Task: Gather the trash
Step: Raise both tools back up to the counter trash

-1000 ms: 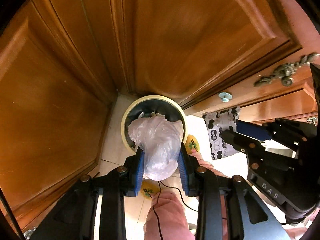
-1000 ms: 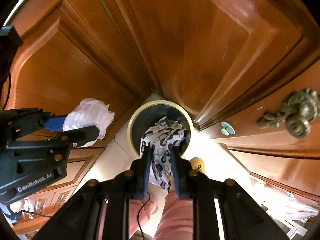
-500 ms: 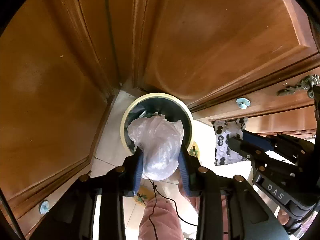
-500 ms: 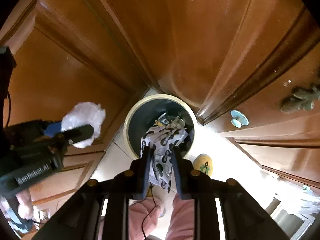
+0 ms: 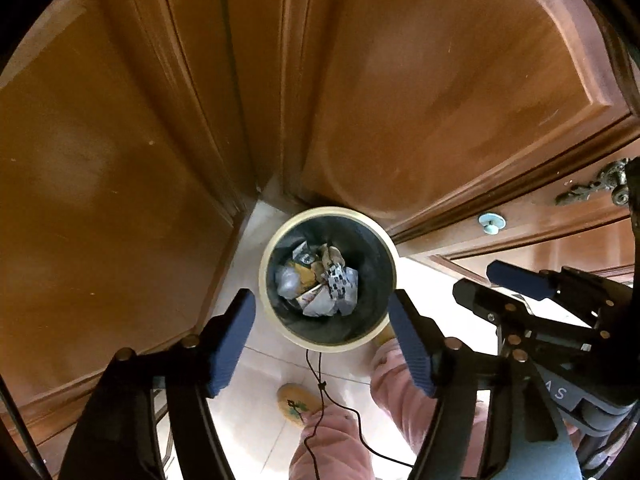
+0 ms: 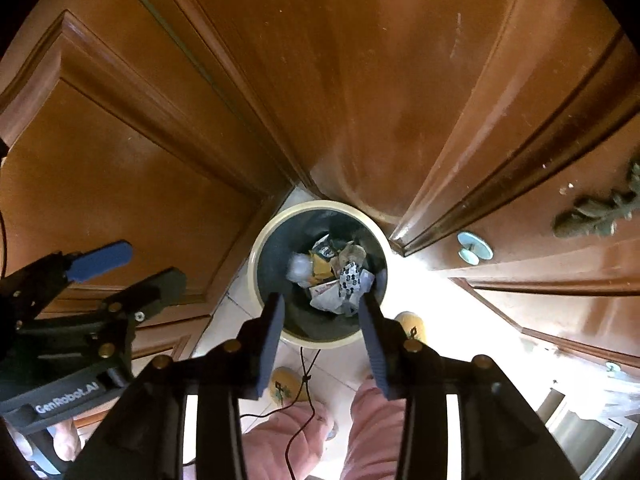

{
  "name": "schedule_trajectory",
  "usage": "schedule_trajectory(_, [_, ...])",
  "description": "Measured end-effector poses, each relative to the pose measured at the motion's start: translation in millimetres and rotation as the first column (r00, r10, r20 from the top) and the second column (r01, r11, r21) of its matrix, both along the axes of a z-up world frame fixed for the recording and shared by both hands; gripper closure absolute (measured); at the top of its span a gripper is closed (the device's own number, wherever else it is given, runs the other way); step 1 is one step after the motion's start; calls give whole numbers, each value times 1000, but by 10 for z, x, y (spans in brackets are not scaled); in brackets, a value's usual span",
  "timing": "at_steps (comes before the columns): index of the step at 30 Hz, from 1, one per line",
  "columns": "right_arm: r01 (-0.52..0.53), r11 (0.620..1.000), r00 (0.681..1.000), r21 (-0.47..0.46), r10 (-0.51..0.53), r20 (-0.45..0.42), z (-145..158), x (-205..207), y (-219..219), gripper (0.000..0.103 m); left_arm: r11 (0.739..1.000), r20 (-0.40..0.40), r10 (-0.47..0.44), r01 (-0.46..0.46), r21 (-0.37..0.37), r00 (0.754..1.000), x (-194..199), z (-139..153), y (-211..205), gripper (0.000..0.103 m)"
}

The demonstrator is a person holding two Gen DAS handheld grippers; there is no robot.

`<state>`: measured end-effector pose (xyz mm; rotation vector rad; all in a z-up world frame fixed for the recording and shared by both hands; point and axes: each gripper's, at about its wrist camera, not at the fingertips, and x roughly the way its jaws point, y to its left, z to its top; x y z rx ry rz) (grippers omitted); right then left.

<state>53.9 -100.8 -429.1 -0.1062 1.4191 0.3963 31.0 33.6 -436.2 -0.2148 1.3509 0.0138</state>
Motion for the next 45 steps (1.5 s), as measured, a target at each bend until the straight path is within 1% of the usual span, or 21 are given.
schedule_trajectory(3, [-1, 1000, 1000, -3, 1, 0, 29, 5, -17, 63, 1000, 5, 9, -9, -2, 1000, 4, 54, 19, 32])
schedule_trajectory(7, [-5, 1000, 1000, -7, 5, 0, 88, 2, -21, 63, 1000, 3, 19, -19, -6, 1000, 9, 115, 28, 31])
schedule_trajectory(11, [-5, 1000, 1000, -5, 5, 2, 167, -9, -45, 63, 1000, 9, 22, -22, -7, 1000, 0, 308, -15, 31])
schedule_trajectory(12, [-3, 1000, 1000, -2, 3, 2, 211, -17, -59, 63, 1000, 12, 21, -21, -6, 1000, -6, 370, -31, 28])
schedule_trajectory(15, [5, 1000, 1000, 5, -5, 9, 392, -62, -91, 63, 1000, 26, 21, -22, 13, 999, -28, 617, -86, 22])
schedule_trajectory(20, [11, 1000, 999, 19, -12, 36, 821, -141, -150, 63, 1000, 77, -5, 3, 25, 997, -96, 1167, -169, 22])
schedule_trajectory(23, [25, 999, 997, 30, -27, 68, 1135, -182, -198, 63, 999, 109, -22, 18, 36, 994, -142, 1510, -202, 20])
schedule_trajectory(27, [33, 999, 989, 40, -38, 141, 1570, -240, -243, 63, 997, 161, -51, 40, 71, 986, -184, 1995, -232, 19])
schedule_trajectory(32, [51, 997, 969, 52, -62, 239, 2111, -319, -344, 63, 994, 233, -77, 56, 95, 970, -205, 2565, -226, 19])
schedule_trajectory(38, [110, 992, 930, 62, -124, 347, 2759, -393, -521, 63, 992, 339, -107, 76, 103, 935, -212, 3228, -289, 19])
schedule_trajectory(43, [148, 988, 898, 49, -155, 412, 3275, -425, -617, 63, 990, 434, -133, 101, 97, 891, -147, 3741, -348, 18])
schedule_trajectory(45, [155, 988, 883, 28, -151, 444, 3475, -403, -634, 63, 988, 473, -147, 108, 108, 869, -103, 3931, -397, 14])
